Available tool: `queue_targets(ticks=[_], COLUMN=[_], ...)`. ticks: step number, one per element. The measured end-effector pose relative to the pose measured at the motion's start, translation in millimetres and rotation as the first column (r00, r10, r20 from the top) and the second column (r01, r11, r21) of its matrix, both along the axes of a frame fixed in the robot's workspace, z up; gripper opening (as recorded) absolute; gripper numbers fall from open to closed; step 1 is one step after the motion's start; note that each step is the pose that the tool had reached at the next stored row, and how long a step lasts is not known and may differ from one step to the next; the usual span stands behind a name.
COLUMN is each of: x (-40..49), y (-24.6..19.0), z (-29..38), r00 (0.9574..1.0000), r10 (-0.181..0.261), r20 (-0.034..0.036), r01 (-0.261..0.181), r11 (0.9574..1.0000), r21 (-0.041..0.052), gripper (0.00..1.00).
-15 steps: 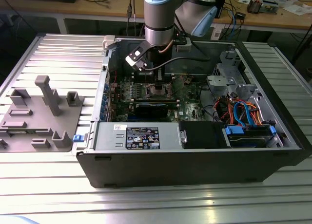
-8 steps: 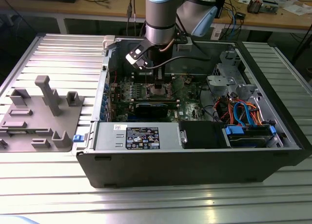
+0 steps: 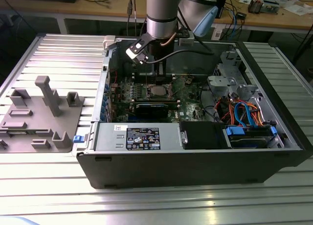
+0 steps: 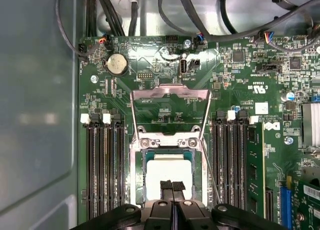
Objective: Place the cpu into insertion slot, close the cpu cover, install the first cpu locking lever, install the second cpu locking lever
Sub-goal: 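Close the cpu cover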
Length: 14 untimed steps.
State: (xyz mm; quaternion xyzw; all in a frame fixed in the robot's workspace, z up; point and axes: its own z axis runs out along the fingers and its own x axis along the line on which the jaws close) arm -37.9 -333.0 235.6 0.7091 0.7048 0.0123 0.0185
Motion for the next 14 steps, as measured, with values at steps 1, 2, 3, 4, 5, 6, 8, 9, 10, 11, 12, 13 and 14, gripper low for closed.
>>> queue_targets(ticks=[1,2,3,4,5,6,8,9,10,11,12,13,14], x=[0.3,0.6,0.6,0.6,0.7,0.7,0.7,0.7,0.7,0.7,0.7,0.7,0.7], y=[0.1,0.0,0.0,0.0,0.1,0.1,0.0,0.1,0.1,0.1,0.1,0.1,0.0], z=[0.0,0.1,0.1,0.1,0.9,5.0,12.8,17.5,21.0,23.9,25.6,27.2,29.5], r00=[1.0,0.9999,0.9999,0.9999,0.9999,0.9999,0.9999,0.9999,0.9999,0.9999,0.9999,0.9999,0.9999], r10=[0.0,0.001,0.001,0.001,0.001,0.001,0.001,0.001,0.001,0.001,0.001,0.001,0.001], r20=[-0.0049,-0.0132,-0.0156,-0.0159,-0.0158,-0.0159,-0.0159,-0.0159,-0.0159,-0.0159,-0.016,-0.0159,-0.016], r01=[0.0,-0.001,-0.001,-0.001,-0.001,-0.001,-0.001,-0.001,-0.001,-0.001,-0.001,-0.001,-0.001], r11=[1.0,1.0,1.0,1.0,1.0,1.0,1.0,1.0,1.0,1.0,1.0,1.0,1.0], r21=[0.0,-0.0001,-0.0002,-0.0001,0.0002,0.0,0.0,0.0001,0.0,0.0001,0.0,0.0,0.0], gripper=[0.11,0.11,0.11,0.11,0.11,0.11,0.11,0.11,0.11,0.11,0.11,0.11,0.11])
